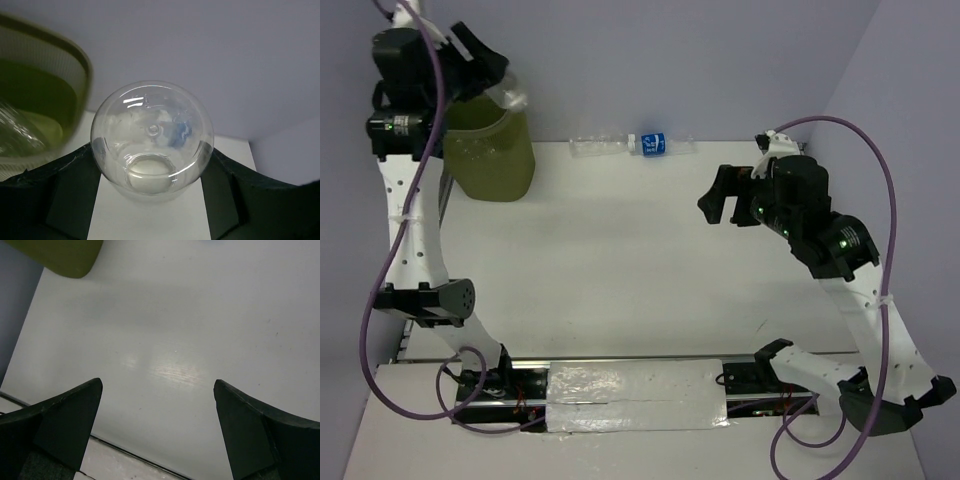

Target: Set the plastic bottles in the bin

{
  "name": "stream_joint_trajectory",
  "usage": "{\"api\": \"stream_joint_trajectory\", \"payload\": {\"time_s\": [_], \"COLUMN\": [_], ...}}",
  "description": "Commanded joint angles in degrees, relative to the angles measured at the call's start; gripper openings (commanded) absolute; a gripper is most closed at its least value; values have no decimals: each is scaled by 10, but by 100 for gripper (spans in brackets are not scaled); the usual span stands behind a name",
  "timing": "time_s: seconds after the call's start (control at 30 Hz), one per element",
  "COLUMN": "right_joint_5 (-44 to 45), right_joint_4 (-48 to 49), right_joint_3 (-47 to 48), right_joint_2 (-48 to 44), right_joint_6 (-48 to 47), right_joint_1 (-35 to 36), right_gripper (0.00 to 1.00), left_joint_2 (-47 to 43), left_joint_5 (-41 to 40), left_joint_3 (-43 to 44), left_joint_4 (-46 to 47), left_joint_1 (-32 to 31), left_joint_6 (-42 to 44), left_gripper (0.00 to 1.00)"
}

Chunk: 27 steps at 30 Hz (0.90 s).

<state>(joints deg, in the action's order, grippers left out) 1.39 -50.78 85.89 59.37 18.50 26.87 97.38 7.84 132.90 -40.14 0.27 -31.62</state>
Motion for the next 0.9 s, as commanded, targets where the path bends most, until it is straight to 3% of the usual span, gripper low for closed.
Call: {"api": "stream_joint_trajectory", "payload": {"time_s": [0.0,0.13,0.4,0.47,0.5,0.53,0.73,0.87], "right_joint_5": [29,26,17,16,13,12,4,14], "right_joint_4": [34,32,33,34,35,37,60,103], "right_joint_3": [-14,-22,-46,-53,-54,-56,-79,-92], "right_joint_2": [12,19,16,17,19,20,43,79], "right_joint_6": [28,34,44,46,47,49,80,129], "right_joint_1": [2,1,1,1,1,1,1,-2], "right_gripper": [100,100,100,100,100,100,100,100], "left_joint_2": [-4,33,136,153,156,158,120,63], "left_joint_5": [-11,10,22,27,31,38,66,45], "left_joint_3": [24,15,42,39,34,32,36,26], "left_joint_4": [79,115,128,125,123,120,118,96], "left_joint_1": [58,132,178,184,185,185,177,130], "left_joint_6": [-4,-50,-79,-84,-84,-83,-67,-15], "left_gripper": [21,23,30,62,91,99,99,99]}}
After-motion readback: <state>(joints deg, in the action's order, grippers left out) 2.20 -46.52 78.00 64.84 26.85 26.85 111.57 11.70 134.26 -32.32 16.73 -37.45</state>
